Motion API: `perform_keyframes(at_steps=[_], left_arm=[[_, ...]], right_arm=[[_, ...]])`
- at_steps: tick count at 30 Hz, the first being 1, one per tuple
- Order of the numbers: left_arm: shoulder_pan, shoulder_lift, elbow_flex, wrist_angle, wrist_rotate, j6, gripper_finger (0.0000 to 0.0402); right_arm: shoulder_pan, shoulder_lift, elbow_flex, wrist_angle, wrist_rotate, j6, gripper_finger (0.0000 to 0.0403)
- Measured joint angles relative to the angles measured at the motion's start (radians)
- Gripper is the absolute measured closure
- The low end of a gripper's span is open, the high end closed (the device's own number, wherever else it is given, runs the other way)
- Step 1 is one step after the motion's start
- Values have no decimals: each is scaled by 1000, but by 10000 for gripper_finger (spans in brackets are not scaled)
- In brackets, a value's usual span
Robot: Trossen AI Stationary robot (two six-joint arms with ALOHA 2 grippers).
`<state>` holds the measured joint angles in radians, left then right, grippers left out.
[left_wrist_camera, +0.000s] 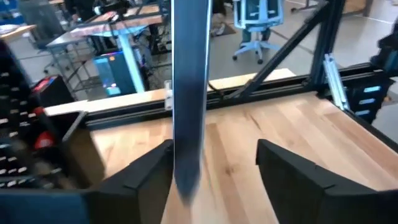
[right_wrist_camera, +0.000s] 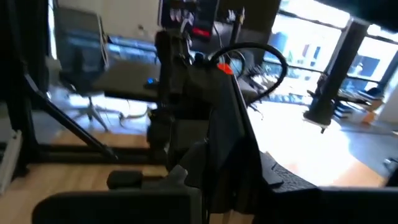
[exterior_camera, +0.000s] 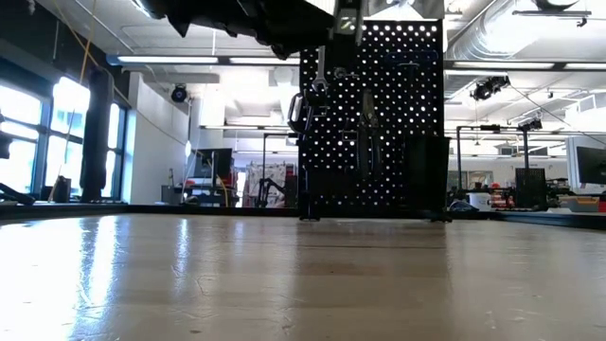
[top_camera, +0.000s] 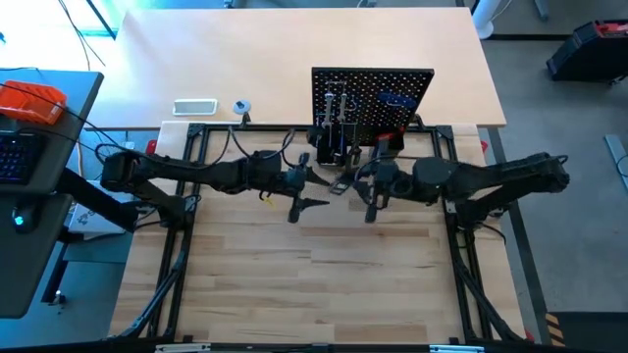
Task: Hang tools onto peg board
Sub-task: Put the Spirit level into the right bin on the pegboard
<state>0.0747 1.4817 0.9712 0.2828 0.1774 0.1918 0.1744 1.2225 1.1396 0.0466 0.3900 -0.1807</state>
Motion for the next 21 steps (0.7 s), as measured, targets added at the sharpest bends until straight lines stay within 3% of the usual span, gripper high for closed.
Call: perform_keyframes(at_steps=[4, 11, 16, 21], left_arm=[[41, -63, -2, -82, 6, -2, 165], [86, -161, -2, -317, -1, 26, 161], [88, -172, -6, -426, -1, 30, 161], [81, -172, -69, -361, 71, 5, 161]], right_arm=[[-18, -3, 141, -256, 65, -19, 362], [-108, -4, 305, -675, 107, 19, 362], [-209, -9, 282, -761, 81, -15, 362], [-311, -34, 209, -731, 15, -55, 362]])
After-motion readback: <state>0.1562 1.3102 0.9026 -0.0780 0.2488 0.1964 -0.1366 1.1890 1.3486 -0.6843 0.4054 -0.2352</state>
